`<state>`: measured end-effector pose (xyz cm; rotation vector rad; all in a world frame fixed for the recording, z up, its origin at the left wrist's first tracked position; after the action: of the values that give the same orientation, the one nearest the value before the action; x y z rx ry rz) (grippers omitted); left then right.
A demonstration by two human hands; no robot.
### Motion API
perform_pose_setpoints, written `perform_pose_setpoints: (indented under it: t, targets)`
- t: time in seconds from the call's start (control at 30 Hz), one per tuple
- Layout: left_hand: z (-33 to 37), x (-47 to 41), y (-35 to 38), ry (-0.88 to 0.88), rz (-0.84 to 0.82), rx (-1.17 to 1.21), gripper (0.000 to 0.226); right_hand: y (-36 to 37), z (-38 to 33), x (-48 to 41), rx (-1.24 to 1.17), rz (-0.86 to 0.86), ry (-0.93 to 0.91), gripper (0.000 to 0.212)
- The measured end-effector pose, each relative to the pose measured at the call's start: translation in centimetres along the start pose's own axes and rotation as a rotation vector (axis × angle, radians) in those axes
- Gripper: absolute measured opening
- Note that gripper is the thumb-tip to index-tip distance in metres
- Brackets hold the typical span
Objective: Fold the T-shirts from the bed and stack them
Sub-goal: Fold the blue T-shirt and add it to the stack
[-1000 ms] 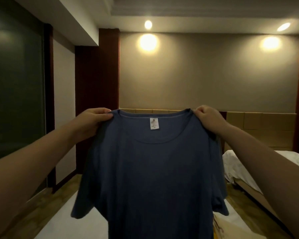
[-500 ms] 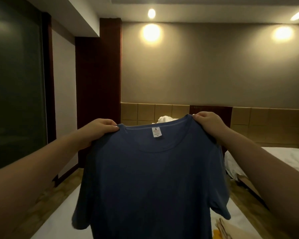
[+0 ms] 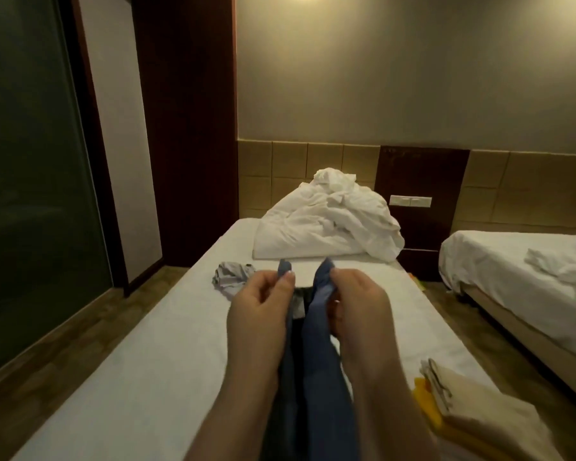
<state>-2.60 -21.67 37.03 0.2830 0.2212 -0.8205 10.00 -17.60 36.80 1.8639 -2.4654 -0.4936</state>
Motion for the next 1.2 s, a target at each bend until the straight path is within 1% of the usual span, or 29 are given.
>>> perform_pose_setpoints:
  t: [0.07,0.13,0.23,0.4,0.57,0.7,0.77,0.87,0.93,1.03,1.07,1.1,1.17,1.2]
  targets:
    - [-0.6,1.1,-0.2,0.014,0.01,0.009,0.018,0.0,0.7,1.5,0.089,0.024,-0.088,0.026]
    - [-0.6,1.7,-0.4,0.033,0.015,0.03,0.015,0.4,0.8,2.7,0.135,-0.002,-0.137,0.021]
    - [-0.4,2.4,-0.4,0.059,0.009,0.04,0.011,0.6,0.6,3.9,0.118,-0.054,-0.17,0.016]
    - [-0.5,3.0,-0.8,0.057,-0.028,0.055,0.012,0.2,0.5,4.8,0.103,-0.092,-0.184,0.017]
    - [-0.8,3.0,-1.0,0.048,-0.08,0.026,0.013,-0.2,-0.1,5.7,0.024,-0.075,-0.208,0.02]
    - [-0.2,3.1,-1.2,0.143,-0.069,-0.058,0.018,-0.3,-0.3,5.9,0.029,-0.086,-0.23,0.018]
    - [0.2,3.3,-1.3,0.194,-0.07,-0.109,0.019,-0.2,-0.4,6.0,0.036,-0.12,-0.216,0.019]
    - [0.8,3.5,-1.5,0.248,-0.075,-0.158,0.011,-0.1,-0.5,6.1,-0.009,-0.192,-0.135,0.024]
    - [0.8,3.6,-1.6,0.273,-0.086,-0.188,0.019,-0.1,-0.6,6.2,-0.047,-0.227,-0.091,0.027]
    - [0.9,3.6,-1.7,0.258,-0.089,-0.158,0.003,-0.2,-0.8,6.4,-0.079,-0.275,-0.037,0.025]
    - [0.9,3.6,-1.8,0.252,-0.088,-0.137,0.009,-0.3,-0.8,6.4,-0.069,-0.274,-0.048,0.022]
    - [0.9,3.6,-1.8,0.233,-0.096,-0.101,0.012,-0.5,-1.0,6.3,-0.031,-0.247,-0.096,0.018]
    - [1.1,3.7,-1.8,0.19,-0.121,-0.041,0.013,-1.3,-1.3,5.6,0.094,-0.146,-0.259,0.01]
    - [1.2,3.8,-1.7,0.183,-0.138,-0.025,0.011,-1.7,-1.4,5.2,0.153,-0.099,-0.338,0.011]
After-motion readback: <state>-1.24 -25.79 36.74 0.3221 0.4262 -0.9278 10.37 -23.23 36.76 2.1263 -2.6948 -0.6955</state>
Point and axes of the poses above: each hand's wrist, its own x-axis away from the middle knuckle, its own y-axis out of the palm, z = x × y, the point moved 6 cm from there along -x, towards the middle knuckle, and after that the axes turned 14 degrees about z, right-handed, at the moved point
